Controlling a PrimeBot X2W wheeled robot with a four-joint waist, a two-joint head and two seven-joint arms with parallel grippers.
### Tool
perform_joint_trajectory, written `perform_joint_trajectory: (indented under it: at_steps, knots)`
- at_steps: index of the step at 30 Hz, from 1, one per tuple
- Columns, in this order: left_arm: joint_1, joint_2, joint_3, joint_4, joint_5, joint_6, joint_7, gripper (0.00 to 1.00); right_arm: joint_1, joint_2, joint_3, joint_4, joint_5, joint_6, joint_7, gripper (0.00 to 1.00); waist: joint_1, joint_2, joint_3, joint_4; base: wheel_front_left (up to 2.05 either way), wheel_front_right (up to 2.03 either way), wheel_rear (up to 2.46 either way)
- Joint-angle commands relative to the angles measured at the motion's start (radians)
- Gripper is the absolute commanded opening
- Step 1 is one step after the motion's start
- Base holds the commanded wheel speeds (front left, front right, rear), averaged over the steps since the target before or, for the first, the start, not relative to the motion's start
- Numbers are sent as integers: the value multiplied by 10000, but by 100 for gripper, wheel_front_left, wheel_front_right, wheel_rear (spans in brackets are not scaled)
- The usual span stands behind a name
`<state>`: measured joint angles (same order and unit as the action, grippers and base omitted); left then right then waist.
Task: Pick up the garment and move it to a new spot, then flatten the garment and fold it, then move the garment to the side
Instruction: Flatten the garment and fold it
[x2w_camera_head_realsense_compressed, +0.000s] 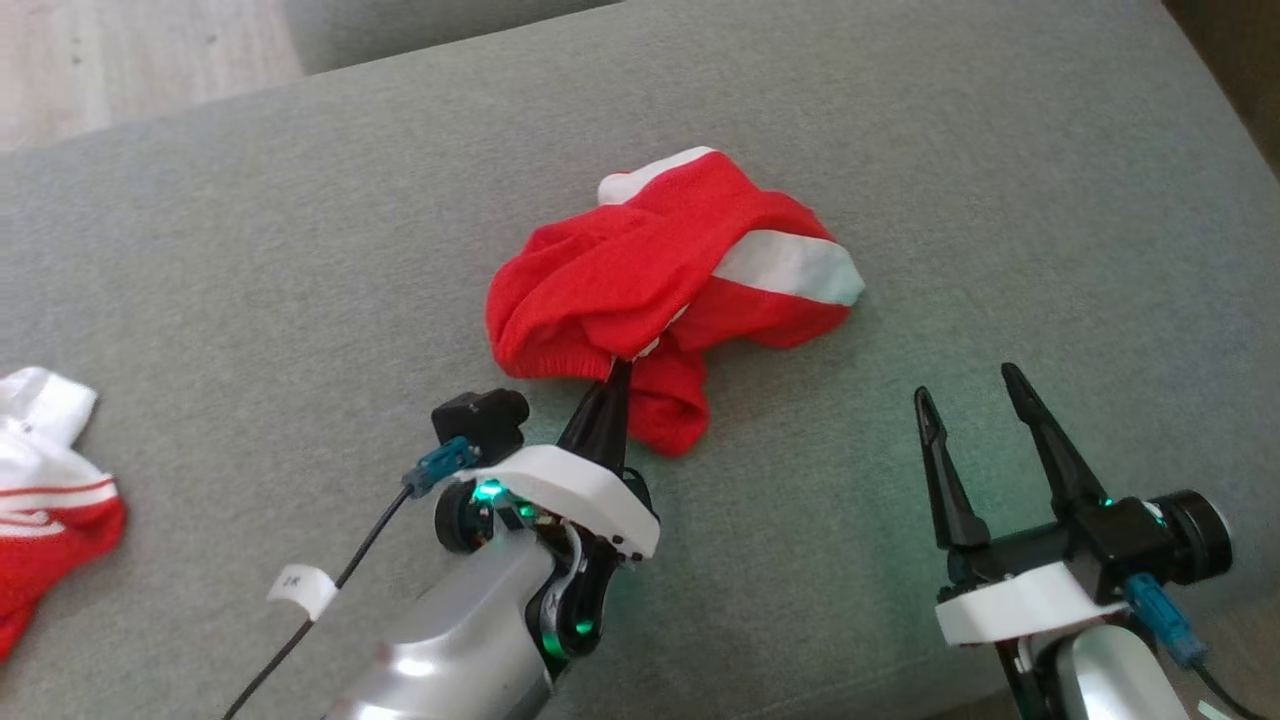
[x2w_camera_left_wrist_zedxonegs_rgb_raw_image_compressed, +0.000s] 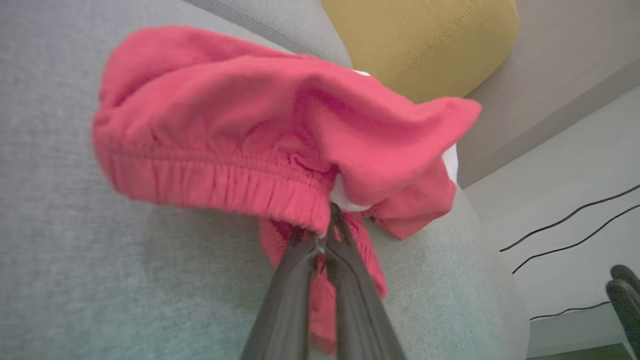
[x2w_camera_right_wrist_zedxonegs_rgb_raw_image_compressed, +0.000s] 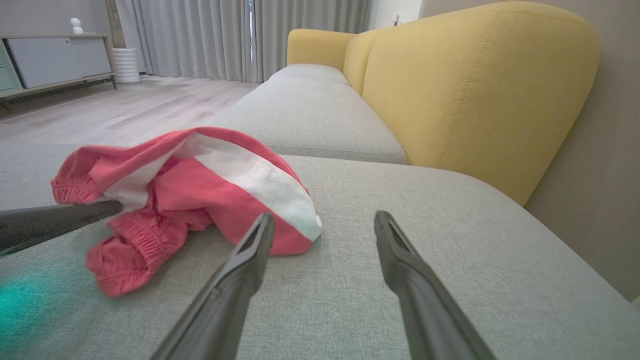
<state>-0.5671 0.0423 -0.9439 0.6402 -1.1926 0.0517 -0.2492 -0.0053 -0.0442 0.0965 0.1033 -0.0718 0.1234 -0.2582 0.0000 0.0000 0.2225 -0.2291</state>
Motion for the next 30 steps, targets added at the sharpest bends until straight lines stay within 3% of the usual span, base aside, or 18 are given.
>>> perform_joint_trajectory:
  at_steps: [1, 7, 12, 21, 25, 30]
  knots:
    - [-168, 80, 267, -300, 274, -28, -121, 0, -16, -60, 171, -283, -13, 73, -36, 100, 0, 0, -34, 116, 0, 0, 0]
    - [330, 736, 640, -1371, 1579, 220, -124, 0, -21, -60, -38, -135, 294, 73, -36, 100, 0, 0, -132, 772, 0, 0, 0]
    - [1050, 2336, 495, -2989, 2054, 734, 224, 0, -58, -60, -243, 49, 521, 73, -36, 100, 0, 0, -244, 1458, 0, 0, 0]
    - [1862, 4401, 885, -5198, 1908, 1418, 889, 0, -162, -60, -351, 318, 664, 73, -36, 100, 0, 0, -345, 2092, 0, 0, 0]
    - [2002, 4928, 1037, -5805, 1851, 1618, 1073, 0, -251, -60, -230, 1022, 1038, 73, -36, 100, 0, 0, -316, 2240, 0, 0, 0]
    - [2040, 5196, 1128, -6238, 1814, 1777, 1207, 0, -814, -60, 87, 2367, 1501, 73, -36, 100, 0, 0, -219, 2342, 0, 0, 0]
